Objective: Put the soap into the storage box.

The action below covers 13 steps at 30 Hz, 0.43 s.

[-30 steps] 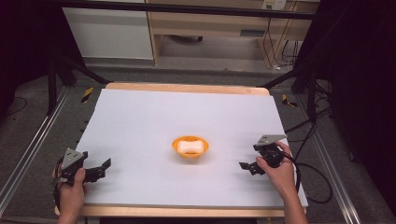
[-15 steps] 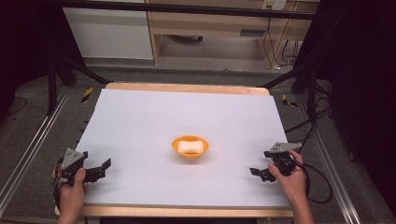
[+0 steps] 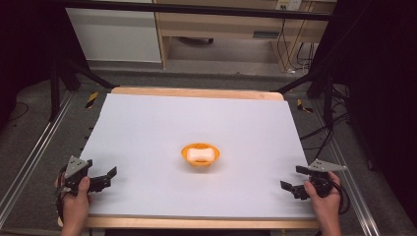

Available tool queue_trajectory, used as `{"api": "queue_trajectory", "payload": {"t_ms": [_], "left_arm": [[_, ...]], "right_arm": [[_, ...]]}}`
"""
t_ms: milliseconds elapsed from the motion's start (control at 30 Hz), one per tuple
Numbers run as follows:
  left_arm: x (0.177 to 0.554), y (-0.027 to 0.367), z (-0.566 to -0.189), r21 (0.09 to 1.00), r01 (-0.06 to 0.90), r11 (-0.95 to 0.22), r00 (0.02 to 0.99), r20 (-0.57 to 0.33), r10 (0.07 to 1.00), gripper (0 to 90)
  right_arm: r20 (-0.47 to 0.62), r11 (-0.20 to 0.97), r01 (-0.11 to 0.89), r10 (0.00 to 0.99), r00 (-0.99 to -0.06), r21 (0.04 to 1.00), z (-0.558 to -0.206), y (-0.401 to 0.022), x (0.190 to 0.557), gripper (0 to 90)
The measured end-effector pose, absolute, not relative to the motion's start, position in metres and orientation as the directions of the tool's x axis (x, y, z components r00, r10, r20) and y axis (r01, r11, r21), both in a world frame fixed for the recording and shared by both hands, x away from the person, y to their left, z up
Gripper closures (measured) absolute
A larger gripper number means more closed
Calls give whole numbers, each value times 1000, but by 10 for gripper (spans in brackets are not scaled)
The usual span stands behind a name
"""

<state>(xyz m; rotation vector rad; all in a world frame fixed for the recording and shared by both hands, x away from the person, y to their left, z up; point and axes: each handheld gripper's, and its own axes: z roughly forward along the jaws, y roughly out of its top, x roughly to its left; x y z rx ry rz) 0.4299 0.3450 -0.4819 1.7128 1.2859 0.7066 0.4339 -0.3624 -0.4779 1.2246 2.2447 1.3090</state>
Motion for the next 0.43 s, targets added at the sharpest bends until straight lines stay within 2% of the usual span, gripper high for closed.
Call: {"api": "queue_trajectory", "payload": {"t_ms": [167,267,433], "left_arm": [[430,345,-482,883,460,-99,308,-54,950,22],[430,345,-482,885,455,-98,306,-52,951,22],[431,345,-482,880,464,-102,306,-50,951,22]], "right_arm": [[220,137,521,795,-566,843,-478,-382,425,18],[234,118,526,799,-554,842,-481,-385,424,18],[263,94,514,772,-578,853,-474,-383,424,32]]}}
